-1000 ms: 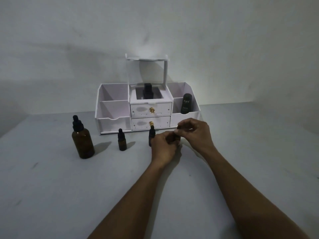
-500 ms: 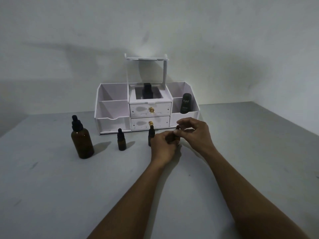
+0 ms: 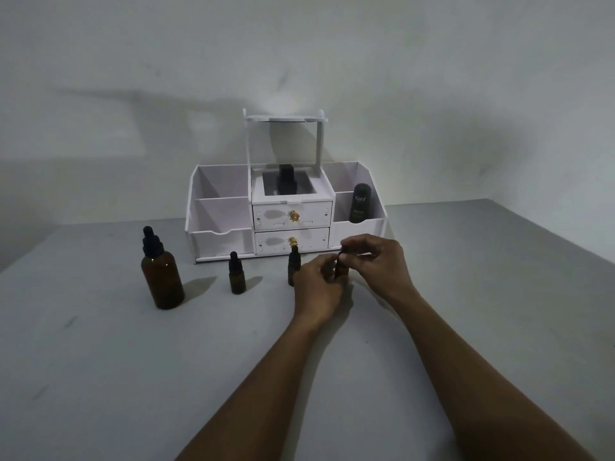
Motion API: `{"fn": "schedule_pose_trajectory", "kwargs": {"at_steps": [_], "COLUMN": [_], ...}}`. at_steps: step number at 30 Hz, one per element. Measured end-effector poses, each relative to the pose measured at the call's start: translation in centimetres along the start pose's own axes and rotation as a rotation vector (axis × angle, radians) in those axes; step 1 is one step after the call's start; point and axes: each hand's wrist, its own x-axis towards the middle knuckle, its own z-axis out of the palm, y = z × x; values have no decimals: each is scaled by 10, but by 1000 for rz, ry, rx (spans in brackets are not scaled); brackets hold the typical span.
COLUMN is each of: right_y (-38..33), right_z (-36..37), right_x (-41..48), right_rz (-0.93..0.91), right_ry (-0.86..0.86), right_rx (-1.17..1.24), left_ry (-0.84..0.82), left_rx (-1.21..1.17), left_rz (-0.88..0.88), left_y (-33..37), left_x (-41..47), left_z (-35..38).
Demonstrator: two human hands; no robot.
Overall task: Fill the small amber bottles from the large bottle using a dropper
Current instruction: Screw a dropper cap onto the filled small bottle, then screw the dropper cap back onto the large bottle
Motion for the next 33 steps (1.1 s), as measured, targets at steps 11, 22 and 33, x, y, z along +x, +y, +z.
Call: {"fn": "schedule_pose_trajectory", "kwargs": {"at_steps": [11, 22, 33], "right_y": [-25, -112, -164], "right_z": [-7, 68, 185], "right_x": [-3, -17, 6], "right_rz": [-141, -329, -263], "right_ry": [181, -24, -316], "right_rx": [-7, 154, 191], "left_ry": [-115, 558, 263], "left_rx": [-24, 13, -110], "left_rz": [-107, 17, -127], "left_y": [13, -11, -54], "left_x": [-44, -58, -24], "left_z": [-60, -240, -279]}}
